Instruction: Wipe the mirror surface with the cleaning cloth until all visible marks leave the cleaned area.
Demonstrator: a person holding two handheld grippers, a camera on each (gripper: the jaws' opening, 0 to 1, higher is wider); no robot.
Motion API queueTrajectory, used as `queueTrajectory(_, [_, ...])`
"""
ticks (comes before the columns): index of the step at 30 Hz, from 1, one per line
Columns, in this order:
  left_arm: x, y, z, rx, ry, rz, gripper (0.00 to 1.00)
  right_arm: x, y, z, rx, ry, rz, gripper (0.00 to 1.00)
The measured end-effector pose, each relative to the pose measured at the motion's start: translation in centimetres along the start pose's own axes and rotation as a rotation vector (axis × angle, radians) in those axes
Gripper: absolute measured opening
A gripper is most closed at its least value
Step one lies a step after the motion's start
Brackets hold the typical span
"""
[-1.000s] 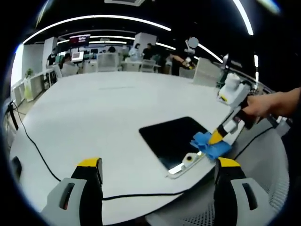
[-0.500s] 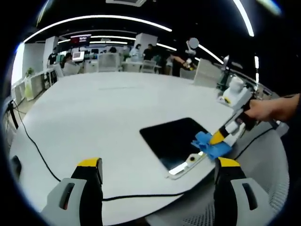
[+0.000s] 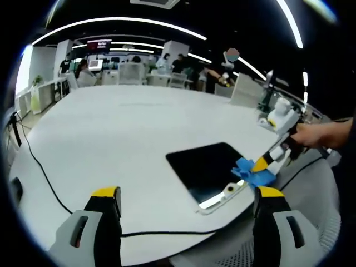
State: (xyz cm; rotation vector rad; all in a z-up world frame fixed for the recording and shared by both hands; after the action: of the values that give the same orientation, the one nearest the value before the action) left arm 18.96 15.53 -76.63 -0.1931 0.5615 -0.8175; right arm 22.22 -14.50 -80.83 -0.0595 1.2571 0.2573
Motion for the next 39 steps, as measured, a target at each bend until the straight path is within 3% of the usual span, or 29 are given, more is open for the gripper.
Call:
queueTrajectory(15, [0.2, -0.1, -0.1, -0.001, 0.011, -0.021, 1.0, 0.0, -0.4, 0.9, -0.023, 0.024, -0.043, 0.01])
queueTrajectory(25, [-0.1, 0.1, -0.1, -0.016, -0.01, 0.008, 1.0, 0.9, -1.1, 3.5, -0.032, 0.02, -0.057, 0.01])
queueTrajectory(32, [0.1, 0.0, -0.1, 0.011, 0.023, 0.0, 1.0, 1.5, -1.5, 5.4, -0.026, 0.022, -0.062, 0.0])
queueTrajectory(39, [0.1, 0.1, -0.1, 0.001, 0.02, 0.003, 1.0, 2.3, -2.0, 7.8, -0.047, 0.021, -0.08, 0.0])
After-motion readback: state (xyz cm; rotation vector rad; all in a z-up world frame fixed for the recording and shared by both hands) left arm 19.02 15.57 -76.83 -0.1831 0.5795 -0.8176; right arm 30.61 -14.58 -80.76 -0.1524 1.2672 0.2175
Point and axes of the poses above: the point that each gripper's makers call its tool centre point, and the gripper's own axes: x roughly forward along the fingers, y roughly to its left, z roughly out of its top, the point moved 7 cm from there along -x, roughly backward along the fingers, and after that the axes turned 15 degrees about -z, right-handed, at the moved point
